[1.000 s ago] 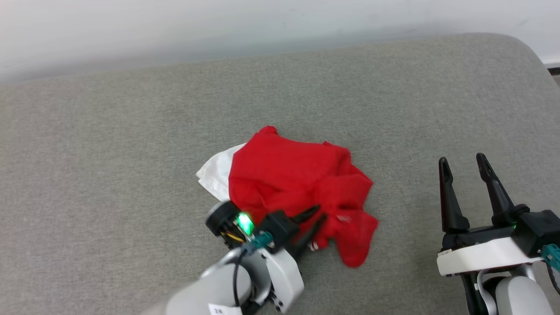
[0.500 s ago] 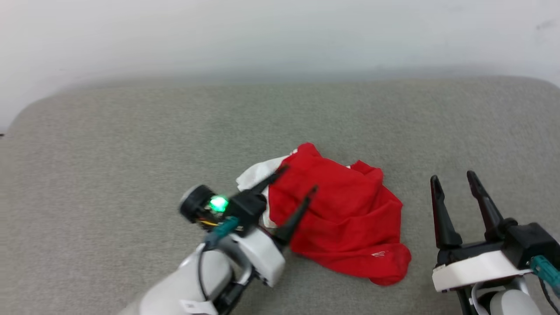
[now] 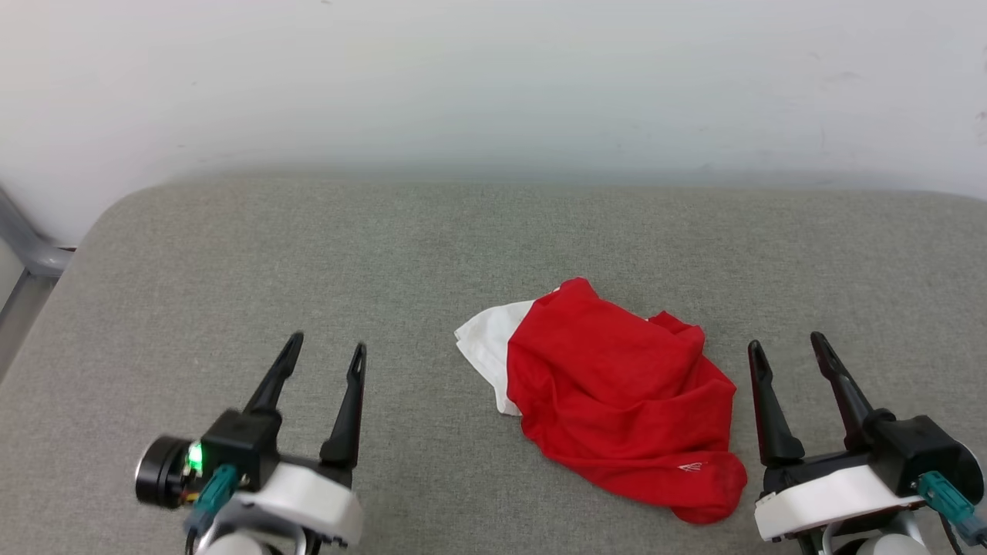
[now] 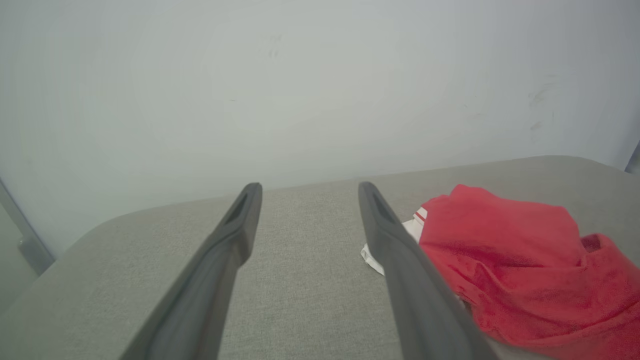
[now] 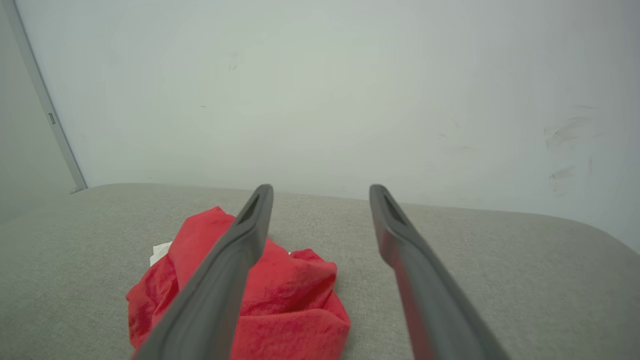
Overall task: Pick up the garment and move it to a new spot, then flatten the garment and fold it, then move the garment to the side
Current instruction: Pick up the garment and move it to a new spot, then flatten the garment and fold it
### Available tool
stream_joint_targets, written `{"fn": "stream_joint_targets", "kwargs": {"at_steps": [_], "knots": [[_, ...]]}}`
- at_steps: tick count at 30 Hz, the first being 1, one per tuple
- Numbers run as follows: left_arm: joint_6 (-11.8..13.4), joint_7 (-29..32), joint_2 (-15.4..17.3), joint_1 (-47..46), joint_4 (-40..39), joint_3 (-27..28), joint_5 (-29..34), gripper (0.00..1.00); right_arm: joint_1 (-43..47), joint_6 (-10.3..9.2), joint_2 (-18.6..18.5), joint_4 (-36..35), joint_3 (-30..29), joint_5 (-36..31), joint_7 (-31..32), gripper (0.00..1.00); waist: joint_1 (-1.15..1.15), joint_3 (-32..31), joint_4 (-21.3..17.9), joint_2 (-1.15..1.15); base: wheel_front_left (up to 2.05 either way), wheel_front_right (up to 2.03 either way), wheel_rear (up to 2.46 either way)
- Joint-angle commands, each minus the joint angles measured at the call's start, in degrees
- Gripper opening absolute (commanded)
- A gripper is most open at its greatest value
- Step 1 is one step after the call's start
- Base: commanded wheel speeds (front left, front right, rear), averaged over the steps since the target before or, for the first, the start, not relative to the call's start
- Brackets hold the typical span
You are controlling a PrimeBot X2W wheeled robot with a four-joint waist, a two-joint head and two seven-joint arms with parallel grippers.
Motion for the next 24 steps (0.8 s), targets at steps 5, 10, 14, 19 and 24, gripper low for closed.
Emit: {"fn": "stream_joint_targets", "kwargs": {"at_steps": [5, 10, 14, 19, 24], "knots": [[-1.58, -0.15, -4.72, 7.68, -1.88, 6.92, 3.27, 1.0, 1.13, -0.06, 0.12, 0.17, 0.49, -0.43, -0.14, 1.0, 0.0, -0.19, -0.08, 0.0, 0.0, 0.0, 0.0], [-4.79, -0.15, -7.88, 9.88, -1.32, 9.4, 6.46, 1.0, 0.55, -0.06, 0.11, 0.15, 0.74, -0.48, -0.14, 1.0, 0.0, 0.13, -0.2, 0.0, 0.0, 0.0, 0.0], [-8.69, -0.15, -8.8, 8.53, 1.42, 9.71, 7.19, 1.0, -0.39, -0.06, 0.12, -0.24, 0.8, -0.18, -0.14, 1.0, 0.0, 1.14, -0.89, 0.0, 0.0, 0.0, 0.0], [-11.8, 0.29, -9.45, 6.11, 6.08, 9.32, 6.22, 1.0, -0.52, -0.06, 0.12, -0.67, 1.13, -0.3, -0.14, 1.0, 0.0, 2.96, -2.16, 0.0, 0.0, 0.0, 0.0], [-15.26, 8.23, -7.92, -0.45, 8.78, 7.38, 5.37, 1.0, -1.87, -0.06, 0.12, -1.41, 0.57, -0.73, -0.14, 1.0, 0.0, 5.87, -3.67, 0.0, 0.0, 0.0, 0.0]]}}
